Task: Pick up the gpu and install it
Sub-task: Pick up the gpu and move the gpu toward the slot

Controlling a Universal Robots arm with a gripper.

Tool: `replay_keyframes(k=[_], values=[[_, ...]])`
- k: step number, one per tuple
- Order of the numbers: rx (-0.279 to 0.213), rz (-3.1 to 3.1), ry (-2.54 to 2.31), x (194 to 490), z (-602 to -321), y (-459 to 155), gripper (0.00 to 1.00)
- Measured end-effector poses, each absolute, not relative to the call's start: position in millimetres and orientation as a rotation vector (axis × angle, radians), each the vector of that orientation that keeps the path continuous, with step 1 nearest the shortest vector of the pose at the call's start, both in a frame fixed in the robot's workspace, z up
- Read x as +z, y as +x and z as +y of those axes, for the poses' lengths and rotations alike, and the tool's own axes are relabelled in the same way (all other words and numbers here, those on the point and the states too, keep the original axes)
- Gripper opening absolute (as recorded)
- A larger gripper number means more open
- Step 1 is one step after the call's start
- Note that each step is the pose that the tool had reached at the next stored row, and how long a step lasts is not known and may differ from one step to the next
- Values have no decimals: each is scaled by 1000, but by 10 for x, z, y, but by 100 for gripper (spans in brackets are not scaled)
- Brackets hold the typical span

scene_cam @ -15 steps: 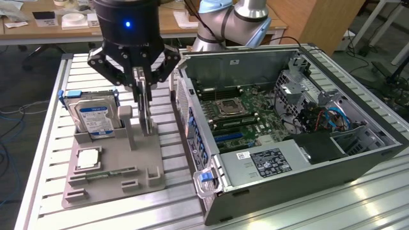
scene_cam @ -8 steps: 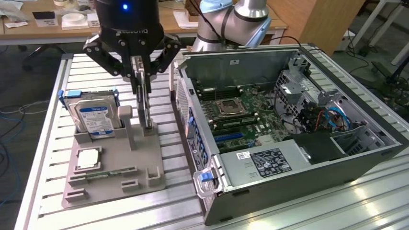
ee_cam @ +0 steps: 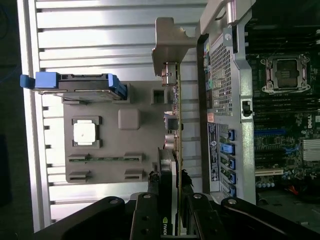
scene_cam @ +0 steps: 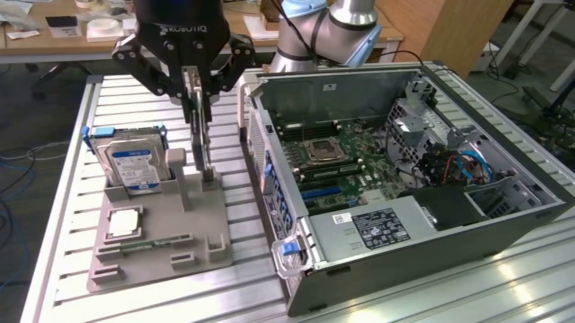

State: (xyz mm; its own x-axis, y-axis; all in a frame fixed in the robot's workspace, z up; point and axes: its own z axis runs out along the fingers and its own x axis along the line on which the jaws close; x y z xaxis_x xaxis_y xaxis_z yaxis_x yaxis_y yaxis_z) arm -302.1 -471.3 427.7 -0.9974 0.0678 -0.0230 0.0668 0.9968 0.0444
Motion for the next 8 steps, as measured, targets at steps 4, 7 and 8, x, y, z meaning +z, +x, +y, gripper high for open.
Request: replay_keyframes(k=[4,7,8], values=[[68,3115,105,4292,-4713,-3021,27],[68,3115,105,4293,-4713,-3021,27],[68,3115,105,4293,-4713,-3021,27]])
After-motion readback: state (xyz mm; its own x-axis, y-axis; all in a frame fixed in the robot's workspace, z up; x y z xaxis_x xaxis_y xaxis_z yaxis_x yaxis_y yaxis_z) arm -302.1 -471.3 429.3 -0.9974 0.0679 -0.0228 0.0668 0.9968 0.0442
